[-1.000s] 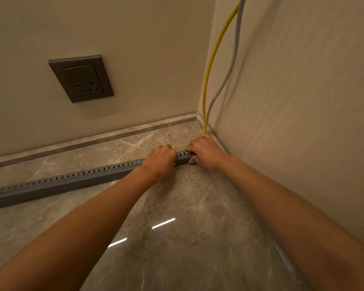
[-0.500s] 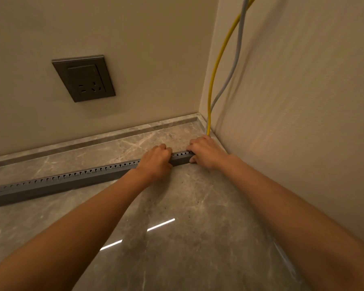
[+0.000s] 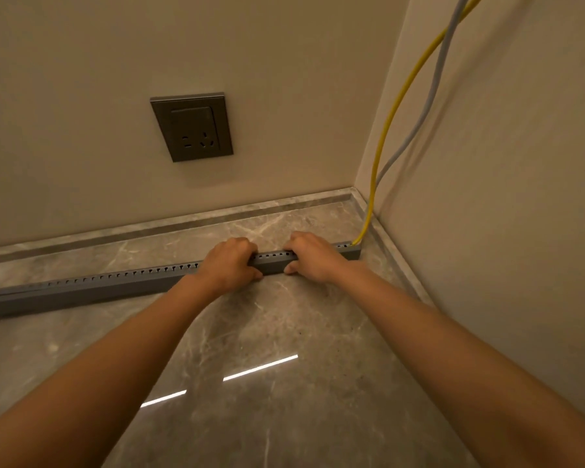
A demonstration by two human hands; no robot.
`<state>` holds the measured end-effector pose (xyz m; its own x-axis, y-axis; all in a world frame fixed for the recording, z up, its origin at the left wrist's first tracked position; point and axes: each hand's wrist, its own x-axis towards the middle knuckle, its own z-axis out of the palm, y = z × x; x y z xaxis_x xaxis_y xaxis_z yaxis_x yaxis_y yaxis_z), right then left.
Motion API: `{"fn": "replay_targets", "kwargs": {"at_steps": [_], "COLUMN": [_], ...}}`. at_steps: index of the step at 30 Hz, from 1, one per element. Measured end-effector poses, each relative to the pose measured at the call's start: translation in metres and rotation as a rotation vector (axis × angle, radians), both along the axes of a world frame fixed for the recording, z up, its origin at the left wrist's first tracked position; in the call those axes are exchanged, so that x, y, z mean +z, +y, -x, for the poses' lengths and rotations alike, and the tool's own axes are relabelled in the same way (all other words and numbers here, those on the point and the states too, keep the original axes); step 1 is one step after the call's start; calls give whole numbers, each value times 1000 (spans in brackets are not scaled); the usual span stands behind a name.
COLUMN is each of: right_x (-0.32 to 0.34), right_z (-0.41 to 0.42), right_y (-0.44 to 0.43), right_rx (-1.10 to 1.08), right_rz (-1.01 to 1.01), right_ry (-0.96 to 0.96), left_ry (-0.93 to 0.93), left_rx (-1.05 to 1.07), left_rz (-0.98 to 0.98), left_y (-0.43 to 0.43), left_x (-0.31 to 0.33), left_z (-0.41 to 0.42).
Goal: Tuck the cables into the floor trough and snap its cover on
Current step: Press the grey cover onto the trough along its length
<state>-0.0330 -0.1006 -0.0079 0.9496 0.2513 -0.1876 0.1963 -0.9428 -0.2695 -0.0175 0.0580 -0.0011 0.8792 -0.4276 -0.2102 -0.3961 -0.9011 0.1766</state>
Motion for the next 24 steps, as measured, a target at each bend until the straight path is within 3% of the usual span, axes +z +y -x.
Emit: {"fn": "replay_targets", "kwargs": {"at_steps": [8,15,24], "right_x": [0,2,-1], "right_z": [-3,-6,-7], "right_y": [0,3,35], "right_rx": [18,-31,20], "right_rz": [31,53,57], "right_ry": [-44,-1,-38], "left_ry": [-96,45,-52], "left_rx": [-19,1,-54], "left_rz": [-2,45,-123], "left_y": [-3,7,28], "left_x": [-5,1,-3], "left_z": [3,-9,-3]}}
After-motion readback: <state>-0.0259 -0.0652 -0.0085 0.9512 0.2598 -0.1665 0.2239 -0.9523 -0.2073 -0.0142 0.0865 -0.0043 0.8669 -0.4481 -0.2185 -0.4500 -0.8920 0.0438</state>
